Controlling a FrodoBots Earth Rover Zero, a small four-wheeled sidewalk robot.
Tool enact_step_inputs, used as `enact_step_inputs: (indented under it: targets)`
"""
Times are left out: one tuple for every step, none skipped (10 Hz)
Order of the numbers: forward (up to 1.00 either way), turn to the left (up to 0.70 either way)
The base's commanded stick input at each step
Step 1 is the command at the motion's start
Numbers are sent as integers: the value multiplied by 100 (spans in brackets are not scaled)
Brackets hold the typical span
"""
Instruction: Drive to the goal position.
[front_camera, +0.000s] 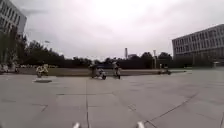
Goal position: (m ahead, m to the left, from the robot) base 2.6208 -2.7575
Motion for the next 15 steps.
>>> enact_step_inputs:
  targets:
    - [0, -42]
    - [0, -20]
    - [0, -4]
    - [0, 0]
    - [0, 0]
    - [0, 0]
    - [0, -24]
    - [0, -45]
    - [0, -45]
    - [0, -45]
    - [0, -45]
    - [0, -45]
    - [0, -45]
    - [0, -45]
    - [0, -45]
